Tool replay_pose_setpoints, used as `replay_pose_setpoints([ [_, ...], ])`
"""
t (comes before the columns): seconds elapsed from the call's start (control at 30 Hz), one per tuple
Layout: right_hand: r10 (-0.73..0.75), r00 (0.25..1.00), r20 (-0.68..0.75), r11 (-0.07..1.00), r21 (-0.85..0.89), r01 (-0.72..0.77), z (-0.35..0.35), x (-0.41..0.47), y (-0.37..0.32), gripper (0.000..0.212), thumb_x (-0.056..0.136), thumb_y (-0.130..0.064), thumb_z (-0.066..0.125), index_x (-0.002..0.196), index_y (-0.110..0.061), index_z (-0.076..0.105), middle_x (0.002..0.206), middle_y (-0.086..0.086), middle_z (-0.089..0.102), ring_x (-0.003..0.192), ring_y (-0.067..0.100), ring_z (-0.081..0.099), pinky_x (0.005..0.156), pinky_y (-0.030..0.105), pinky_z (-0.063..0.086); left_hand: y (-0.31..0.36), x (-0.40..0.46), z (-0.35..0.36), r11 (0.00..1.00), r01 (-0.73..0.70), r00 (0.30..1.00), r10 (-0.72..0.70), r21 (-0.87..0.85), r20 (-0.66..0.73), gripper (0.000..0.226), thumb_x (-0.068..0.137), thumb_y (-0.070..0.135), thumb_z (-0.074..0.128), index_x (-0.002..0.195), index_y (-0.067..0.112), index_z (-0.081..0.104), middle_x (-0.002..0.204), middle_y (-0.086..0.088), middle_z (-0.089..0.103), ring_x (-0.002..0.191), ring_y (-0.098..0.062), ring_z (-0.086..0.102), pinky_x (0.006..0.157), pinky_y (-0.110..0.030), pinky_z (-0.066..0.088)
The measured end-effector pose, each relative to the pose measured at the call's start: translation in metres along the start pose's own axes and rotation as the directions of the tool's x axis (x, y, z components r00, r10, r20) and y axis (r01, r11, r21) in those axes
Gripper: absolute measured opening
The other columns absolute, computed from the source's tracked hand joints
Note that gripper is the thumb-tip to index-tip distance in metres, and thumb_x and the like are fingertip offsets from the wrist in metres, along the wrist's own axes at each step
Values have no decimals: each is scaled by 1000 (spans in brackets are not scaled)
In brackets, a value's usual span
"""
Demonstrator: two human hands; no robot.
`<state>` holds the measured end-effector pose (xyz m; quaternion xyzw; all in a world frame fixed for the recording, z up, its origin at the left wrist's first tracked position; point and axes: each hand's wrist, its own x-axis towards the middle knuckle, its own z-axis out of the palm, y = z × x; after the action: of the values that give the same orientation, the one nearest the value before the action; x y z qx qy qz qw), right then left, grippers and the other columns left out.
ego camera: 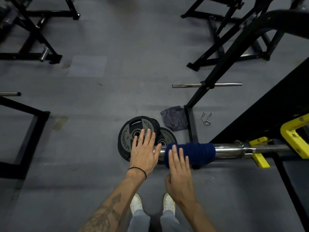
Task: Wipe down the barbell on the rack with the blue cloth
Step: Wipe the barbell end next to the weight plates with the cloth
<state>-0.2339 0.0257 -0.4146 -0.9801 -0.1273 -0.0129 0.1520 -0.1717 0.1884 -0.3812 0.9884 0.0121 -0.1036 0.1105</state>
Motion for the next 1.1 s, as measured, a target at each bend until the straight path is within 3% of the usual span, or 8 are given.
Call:
replay_pose_setpoints([
  [0.07, -63, 998, 16, 996, -69, 64, -6, -1, 20, 114, 64, -1, 80, 161, -11, 21, 171, 8, 14, 158, 25, 12, 125, 50, 9, 0, 0, 0, 1000, -3, 1000, 3, 4, 6, 81, 92, 59, -11, 158, 22, 16, 167, 0, 9, 154, -19, -5, 124, -42, -2],
  [0.23, 287, 955, -72, 957, 54, -283, -9, 0, 16, 111, 70, 0, 77, 162, -8, 16, 171, 12, 11, 159, 27, 2, 126, 53, 9, 1, 2, 0, 1000, 8, 1000, -8, 7, -4, 83, 93, 61, -11, 158, 21, 22, 166, -1, 15, 154, -20, 1, 124, -42, 1],
  [0.4, -57, 998, 5, 997, -50, 57, -9, 1, 21, 115, 63, -4, 82, 161, -12, 22, 169, 8, 19, 157, 26, 14, 125, 49, 7, -4, 11, 0, 1000, -8, 1000, 8, -13, 12, 85, 91, 63, -9, 158, 22, 22, 165, -1, 20, 154, -18, 11, 124, -39, 10],
  [0.53, 248, 966, -70, 969, 21, -247, -21, 5, 46, 107, 70, 1, 75, 162, -11, 20, 171, 10, 15, 159, 25, 6, 126, 55, 11, -5, 25, -6, 998, 15, 999, -13, -59, 33, 86, 88, 64, -9, 159, 21, 14, 167, 0, 11, 154, -19, 5, 124, -40, 5],
  [0.7, -110, 993, -33, 994, -25, 109, -6, 2, 21, 109, 69, -4, 75, 162, -9, 19, 171, 10, 14, 158, 28, 11, 124, 52, 14, 6, 11, -2, 998, -56, 998, 56, -8, -19, 85, 93, 64, -12, 159, 20, 19, 167, 0, 10, 154, -18, 5, 124, -39, 3],
  [0.87, 249, 966, -75, 968, 52, -246, -12, 1, 28, 110, 70, 3, 72, 162, -8, 12, 171, 13, 10, 159, 27, 2, 126, 56, 15, 23, 0, 8, 999, -39, 998, 40, 22, -49, 75, 102, 55, 0, 151, 15, 41, 161, -6, 30, 150, -26, 25, 122, -46, 20],
  [1.03, -100, 995, -11, 994, -43, 100, -4, 0, 22, 110, 68, -4, 75, 162, -9, 17, 171, 10, 11, 158, 26, 10, 124, 50, 14, 21, 2, 8, 998, -63, 996, 64, 25, -67, 74, 103, 54, 1, 149, 16, 44, 160, -6, 33, 149, -26, 27, 121, -45, 21],
  [1.1, 35, 999, -40, 999, -34, -36, -10, -1, 42, 110, 68, 4, 75, 162, -9, 19, 171, 10, 14, 158, 25, 11, 126, 49, 10, 21, 3, 8, 997, -72, 995, 74, 31, -70, 72, 104, 54, 3, 150, 16, 43, 160, -6, 32, 150, -26, 26, 121, -44, 19],
])
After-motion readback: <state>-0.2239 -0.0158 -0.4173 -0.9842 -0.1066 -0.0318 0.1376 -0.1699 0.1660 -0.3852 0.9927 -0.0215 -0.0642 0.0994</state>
